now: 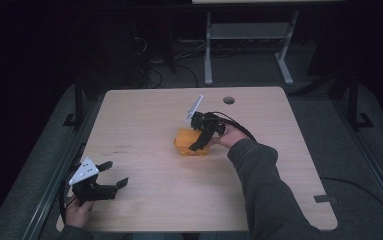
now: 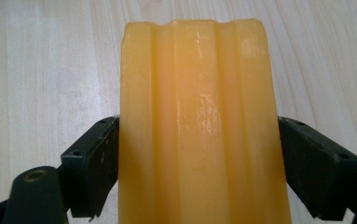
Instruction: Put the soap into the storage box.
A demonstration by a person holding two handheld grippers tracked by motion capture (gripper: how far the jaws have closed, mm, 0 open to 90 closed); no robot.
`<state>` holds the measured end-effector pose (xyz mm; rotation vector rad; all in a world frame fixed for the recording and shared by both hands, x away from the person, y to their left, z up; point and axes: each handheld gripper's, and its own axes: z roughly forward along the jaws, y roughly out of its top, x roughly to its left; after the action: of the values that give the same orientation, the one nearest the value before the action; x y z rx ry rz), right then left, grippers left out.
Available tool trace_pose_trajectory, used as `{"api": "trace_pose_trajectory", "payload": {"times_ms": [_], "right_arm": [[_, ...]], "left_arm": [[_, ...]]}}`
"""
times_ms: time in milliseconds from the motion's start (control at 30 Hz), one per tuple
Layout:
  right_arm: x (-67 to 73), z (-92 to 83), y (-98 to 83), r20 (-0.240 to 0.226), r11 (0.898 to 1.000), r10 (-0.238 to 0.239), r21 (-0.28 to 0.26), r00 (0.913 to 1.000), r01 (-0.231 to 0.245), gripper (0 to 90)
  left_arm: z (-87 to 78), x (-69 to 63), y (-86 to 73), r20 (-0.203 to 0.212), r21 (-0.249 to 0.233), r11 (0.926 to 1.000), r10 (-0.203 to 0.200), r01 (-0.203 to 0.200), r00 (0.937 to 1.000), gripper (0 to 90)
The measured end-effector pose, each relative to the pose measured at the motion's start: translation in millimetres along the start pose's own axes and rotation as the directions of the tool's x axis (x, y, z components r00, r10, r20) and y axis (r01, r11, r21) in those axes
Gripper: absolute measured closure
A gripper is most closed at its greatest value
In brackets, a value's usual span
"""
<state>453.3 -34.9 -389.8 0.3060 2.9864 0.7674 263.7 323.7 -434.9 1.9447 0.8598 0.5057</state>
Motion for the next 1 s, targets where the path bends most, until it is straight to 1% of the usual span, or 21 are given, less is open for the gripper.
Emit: {"api": "trace_pose_trajectory", "payload": {"times_ms": [233, 267, 400, 467, 500, 567, 600, 833, 1000], "right_arm": [[0.8, -3.7, -0.8, 0.002, 1.0, 0.011, -0.02, 0.9999, -0.011, 17.2], [0.7, -5.8, -1.4, 0.002, 0.999, 0.011, -0.035, 0.9999, -0.011, 17.2], [1.5, -10.0, -2.6, 0.011, 0.999, 0.018, -0.043, 0.9998, -0.018, 17.2], [2.4, -11.8, -3.4, 0.011, 0.999, 0.019, -0.051, 0.9998, -0.018, 17.2], [2.7, -13.2, -4.1, 0.02, 0.998, 0.018, -0.057, 0.9996, -0.017, 17.3], [2.6, -15.3, -5.3, 0.02, 0.998, 0.026, -0.058, 0.9995, -0.024, 17.4], [3.1, -17.7, -6.3, 0.029, 0.998, 0.027, -0.057, 0.9992, -0.026, 17.4], [4.8, -28.1, -9.9, 0.04, 0.996, 0.036, -0.084, 0.9985, -0.033, 17.6], [7.3, -32.6, -15.8, 0.056, 0.994, 0.053, -0.093, 0.997, -0.048, 17.9]], "left_arm": [[0.2, -0.1, 0.0, 0.0, 0.001, 1.0, 0.002, -0.002, 1.0, 14.3], [0.5, -0.6, -0.1, -0.001, -0.005, 1.0, -0.004, 0.004, 1.0, 14.3], [0.8, -0.8, 0.0, 0.0, -0.009, 0.9999, -0.007, 0.007, 1.0, 14.3], [1.4, -1.9, 0.0, 0.001, -0.02, 0.9996, -0.018, 0.018, 0.9998, 14.3], [1.3, -2.0, 0.0, 0.001, -0.02, 0.9997, -0.017, 0.017, 0.9999, 14.3], [1.2, -2.0, 0.0, 0.001, -0.018, 0.9997, -0.016, 0.016, 0.9999, 14.3], [1.2, -2.0, 0.0, 0.002, -0.017, 0.9997, -0.016, 0.016, 0.9999, 14.3], [1.2, -1.7, 0.3, 0.002, -0.011, 0.9999, -0.008, 0.009, 1.0, 14.3], [1.3, -2.0, 0.4, 0.0, -0.006, 0.9999, -0.008, 0.008, 1.0, 14.3]]}}
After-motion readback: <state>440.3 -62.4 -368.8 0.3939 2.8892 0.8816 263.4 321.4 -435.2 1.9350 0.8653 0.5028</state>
